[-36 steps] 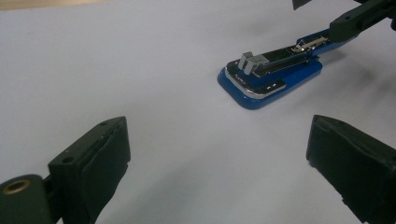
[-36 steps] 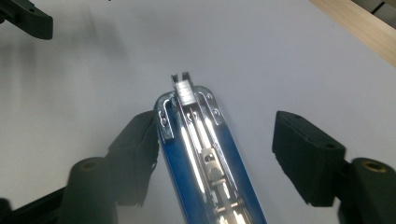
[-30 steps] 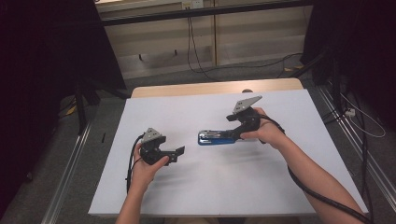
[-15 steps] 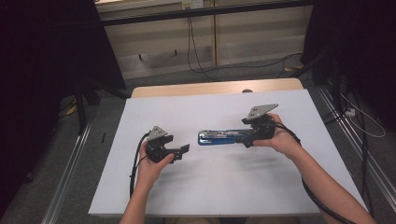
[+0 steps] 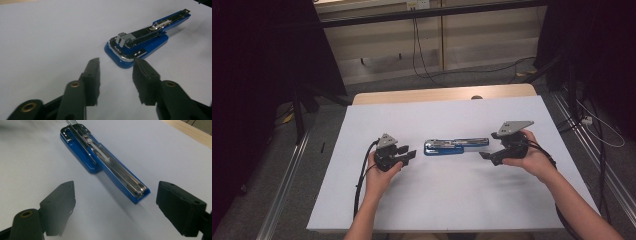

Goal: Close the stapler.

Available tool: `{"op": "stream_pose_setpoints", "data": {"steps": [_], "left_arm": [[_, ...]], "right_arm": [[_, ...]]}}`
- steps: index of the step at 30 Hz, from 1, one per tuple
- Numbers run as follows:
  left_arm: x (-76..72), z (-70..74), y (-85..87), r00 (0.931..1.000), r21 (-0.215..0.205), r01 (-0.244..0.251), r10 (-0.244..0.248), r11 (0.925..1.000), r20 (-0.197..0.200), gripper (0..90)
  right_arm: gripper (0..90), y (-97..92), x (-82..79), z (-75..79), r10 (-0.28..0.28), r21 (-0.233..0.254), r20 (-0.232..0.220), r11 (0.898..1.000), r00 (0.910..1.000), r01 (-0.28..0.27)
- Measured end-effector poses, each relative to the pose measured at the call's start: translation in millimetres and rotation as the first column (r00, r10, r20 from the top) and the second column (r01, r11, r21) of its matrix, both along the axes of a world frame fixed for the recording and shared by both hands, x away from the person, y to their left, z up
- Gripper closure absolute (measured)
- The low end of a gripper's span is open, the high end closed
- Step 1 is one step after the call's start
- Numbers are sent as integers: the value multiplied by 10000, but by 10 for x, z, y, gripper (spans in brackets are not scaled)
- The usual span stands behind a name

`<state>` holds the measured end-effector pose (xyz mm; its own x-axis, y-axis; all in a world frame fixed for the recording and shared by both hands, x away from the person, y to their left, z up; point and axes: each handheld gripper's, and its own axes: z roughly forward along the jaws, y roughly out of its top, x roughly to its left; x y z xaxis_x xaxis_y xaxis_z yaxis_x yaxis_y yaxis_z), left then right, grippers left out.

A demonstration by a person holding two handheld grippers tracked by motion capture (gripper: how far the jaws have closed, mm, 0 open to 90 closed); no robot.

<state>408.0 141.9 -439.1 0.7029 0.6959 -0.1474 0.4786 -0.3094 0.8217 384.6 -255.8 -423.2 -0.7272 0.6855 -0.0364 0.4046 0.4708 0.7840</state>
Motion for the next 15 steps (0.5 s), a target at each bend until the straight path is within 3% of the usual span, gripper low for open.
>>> {"op": "stream_pose_setpoints", "data": {"steps": [5,9,12,15], "left_arm": [[16,-10,-50,10000,225,22,-23,9997,59,767],[36,-30,-65,10000,207,-62,63,9998,-57,822],[56,-39,-82,9999,367,-102,102,9993,2,869],[89,-57,-82,9998,260,-201,202,9995,-5,900]], "right_arm": [[202,-120,-62,-28,-269,-202,-31,9994,9996,268],[278,-229,-90,-66,-589,-140,2,9982,9983,589],[402,-293,-84,-129,-773,-60,-179,9970,9968,772],[480,-305,-66,-195,-1001,-180,-340,9949,9944,996]]}}
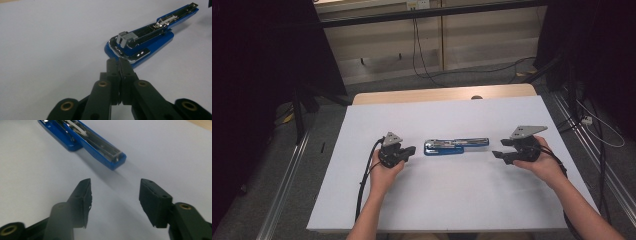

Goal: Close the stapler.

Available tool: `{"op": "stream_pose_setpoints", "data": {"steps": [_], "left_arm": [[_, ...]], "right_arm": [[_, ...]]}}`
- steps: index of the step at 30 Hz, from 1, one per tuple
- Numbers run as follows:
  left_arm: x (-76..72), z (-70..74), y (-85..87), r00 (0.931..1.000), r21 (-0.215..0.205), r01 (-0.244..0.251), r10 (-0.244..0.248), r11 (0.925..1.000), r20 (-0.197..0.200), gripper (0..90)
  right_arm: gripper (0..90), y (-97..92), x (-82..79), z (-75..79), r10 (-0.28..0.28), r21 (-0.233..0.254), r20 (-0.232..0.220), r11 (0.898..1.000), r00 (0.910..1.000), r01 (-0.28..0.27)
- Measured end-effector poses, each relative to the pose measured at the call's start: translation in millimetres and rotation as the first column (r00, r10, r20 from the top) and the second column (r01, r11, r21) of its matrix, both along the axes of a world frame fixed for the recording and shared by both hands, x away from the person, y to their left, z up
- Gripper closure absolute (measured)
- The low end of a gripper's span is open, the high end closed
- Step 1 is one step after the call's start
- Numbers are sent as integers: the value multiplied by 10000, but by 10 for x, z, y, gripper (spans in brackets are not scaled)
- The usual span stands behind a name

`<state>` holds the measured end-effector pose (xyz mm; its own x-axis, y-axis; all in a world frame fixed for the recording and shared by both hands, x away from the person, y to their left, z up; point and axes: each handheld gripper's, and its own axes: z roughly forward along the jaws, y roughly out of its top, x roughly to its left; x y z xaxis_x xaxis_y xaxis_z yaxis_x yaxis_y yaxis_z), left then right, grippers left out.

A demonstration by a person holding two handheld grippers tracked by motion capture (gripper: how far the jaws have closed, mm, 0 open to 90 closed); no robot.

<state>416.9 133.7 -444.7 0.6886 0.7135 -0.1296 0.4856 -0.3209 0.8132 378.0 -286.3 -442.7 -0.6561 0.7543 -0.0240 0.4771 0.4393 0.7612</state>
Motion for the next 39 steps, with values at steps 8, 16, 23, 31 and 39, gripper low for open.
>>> {"op": "stream_pose_setpoints", "data": {"steps": [8,16,23,31,39], "left_arm": [[76,-92,-34,9997,-84,-116,115,9999,-200,900],[128,-99,-161,9991,87,311,-308,9995,-306,900],[126,-144,-241,9982,66,483,-480,9988,-369,900],[139,-186,-275,9968,156,653,-644,9977,-482,900],[135,-193,-285,9973,198,569,-559,9982,-472,900]], "right_arm": [[739,32,109,-145,-379,-58,-275,9993,9989,377],[900,91,188,-168,-263,-124,-489,9996,9985,257],[900,120,227,-181,-172,-179,-580,9997,9982,161],[900,155,250,-173,-83,-164,-496,9998,9987,75],[900,210,257,-174,124,-127,-466,9998,9988,-130]]}}
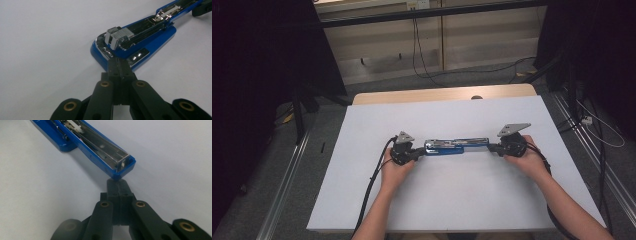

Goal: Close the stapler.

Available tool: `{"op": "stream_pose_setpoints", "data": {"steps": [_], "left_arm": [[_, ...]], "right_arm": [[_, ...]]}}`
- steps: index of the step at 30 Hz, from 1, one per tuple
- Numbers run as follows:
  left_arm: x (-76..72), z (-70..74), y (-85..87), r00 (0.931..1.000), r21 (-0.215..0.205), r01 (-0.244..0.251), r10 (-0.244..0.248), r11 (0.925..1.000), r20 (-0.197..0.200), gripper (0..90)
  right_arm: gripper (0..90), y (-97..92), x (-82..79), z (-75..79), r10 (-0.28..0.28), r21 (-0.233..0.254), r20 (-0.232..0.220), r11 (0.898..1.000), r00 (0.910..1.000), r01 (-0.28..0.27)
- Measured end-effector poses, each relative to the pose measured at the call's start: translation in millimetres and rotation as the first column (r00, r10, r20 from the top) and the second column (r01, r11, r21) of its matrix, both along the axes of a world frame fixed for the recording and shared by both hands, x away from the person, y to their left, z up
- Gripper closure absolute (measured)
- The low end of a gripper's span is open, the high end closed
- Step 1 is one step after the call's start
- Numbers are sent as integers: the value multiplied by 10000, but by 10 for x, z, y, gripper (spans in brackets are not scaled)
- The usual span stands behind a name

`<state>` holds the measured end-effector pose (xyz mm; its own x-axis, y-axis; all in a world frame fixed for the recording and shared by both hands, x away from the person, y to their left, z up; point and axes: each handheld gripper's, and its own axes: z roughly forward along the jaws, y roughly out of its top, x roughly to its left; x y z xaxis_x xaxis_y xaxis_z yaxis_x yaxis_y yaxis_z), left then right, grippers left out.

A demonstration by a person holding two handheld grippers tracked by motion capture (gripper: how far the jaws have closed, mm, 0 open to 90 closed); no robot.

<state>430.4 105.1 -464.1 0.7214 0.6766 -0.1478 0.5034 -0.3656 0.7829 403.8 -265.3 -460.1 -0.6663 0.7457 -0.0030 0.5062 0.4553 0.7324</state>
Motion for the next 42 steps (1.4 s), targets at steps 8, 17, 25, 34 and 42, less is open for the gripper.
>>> {"op": "stream_pose_setpoints", "data": {"steps": [8,17,25,34,42], "left_arm": [[9,2,5,10000,107,1,0,9999,-57,900],[7,1,-3,9999,124,-105,105,9999,-56,900],[18,24,44,9999,235,-72,74,9997,-71,900],[-50,181,121,9999,-247,27,-23,9997,165,563],[-155,324,234,10000,-17,46,-46,10000,14,293]], "right_arm": [[900,15,14,61,47,115,121,9999,9999,-48],[900,75,42,179,283,276,294,9992,9992,-291],[870,184,40,198,489,432,403,9978,9980,-506],[611,266,-50,179,354,804,570,9960,9977,-399],[432,247,-218,248,153,1184,692,9927,9975,-235]]}}
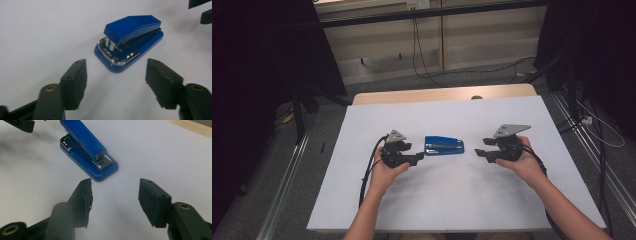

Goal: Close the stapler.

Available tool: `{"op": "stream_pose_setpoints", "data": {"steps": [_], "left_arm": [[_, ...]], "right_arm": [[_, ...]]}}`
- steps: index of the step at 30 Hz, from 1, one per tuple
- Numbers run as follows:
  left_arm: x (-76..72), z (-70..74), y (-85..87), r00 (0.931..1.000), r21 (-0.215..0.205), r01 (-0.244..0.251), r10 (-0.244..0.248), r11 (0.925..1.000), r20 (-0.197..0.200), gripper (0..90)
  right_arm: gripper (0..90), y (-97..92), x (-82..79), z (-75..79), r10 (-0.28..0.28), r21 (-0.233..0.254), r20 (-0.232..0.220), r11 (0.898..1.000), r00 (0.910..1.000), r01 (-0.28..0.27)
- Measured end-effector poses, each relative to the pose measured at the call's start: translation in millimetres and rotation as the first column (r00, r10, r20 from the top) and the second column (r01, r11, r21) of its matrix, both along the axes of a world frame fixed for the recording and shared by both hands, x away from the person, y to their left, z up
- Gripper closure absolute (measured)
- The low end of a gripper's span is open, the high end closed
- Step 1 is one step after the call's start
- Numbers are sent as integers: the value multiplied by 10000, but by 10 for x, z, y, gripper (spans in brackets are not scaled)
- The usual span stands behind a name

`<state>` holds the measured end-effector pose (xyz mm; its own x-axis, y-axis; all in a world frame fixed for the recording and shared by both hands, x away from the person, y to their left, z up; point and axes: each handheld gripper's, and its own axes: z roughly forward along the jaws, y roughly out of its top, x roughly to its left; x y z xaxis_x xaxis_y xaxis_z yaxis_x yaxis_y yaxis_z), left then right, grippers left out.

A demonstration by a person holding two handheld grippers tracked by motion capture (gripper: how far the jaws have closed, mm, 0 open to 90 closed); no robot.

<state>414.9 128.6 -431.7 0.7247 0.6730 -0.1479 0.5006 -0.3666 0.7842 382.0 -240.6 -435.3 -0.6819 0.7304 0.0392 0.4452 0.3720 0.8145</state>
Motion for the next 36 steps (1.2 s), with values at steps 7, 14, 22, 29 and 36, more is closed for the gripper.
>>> {"op": "stream_pose_setpoints", "data": {"steps": [7,14,22,29,36], "left_arm": [[-116,78,120,10000,-247,-15,15,9997,7,212],[-194,67,260,9997,-215,-244,244,9995,-17,159],[-296,53,426,9987,-286,-505,503,9983,-59,120],[-391,53,548,9988,-353,-482,483,9982,19,103],[-457,43,652,9984,-355,-550,555,9979,136,95]], "right_arm": [[358,-60,-156,-19,-141,142,-2,9998,9999,141],[275,-125,-336,-57,-270,302,-171,9992,9995,275],[200,-224,-491,-20,-527,386,-64,9979,9986,529],[185,-275,-616,-52,-551,291,-130,9980,9984,555],[176,-320,-702,-61,-664,259,-191,9974,9976,669]]}}
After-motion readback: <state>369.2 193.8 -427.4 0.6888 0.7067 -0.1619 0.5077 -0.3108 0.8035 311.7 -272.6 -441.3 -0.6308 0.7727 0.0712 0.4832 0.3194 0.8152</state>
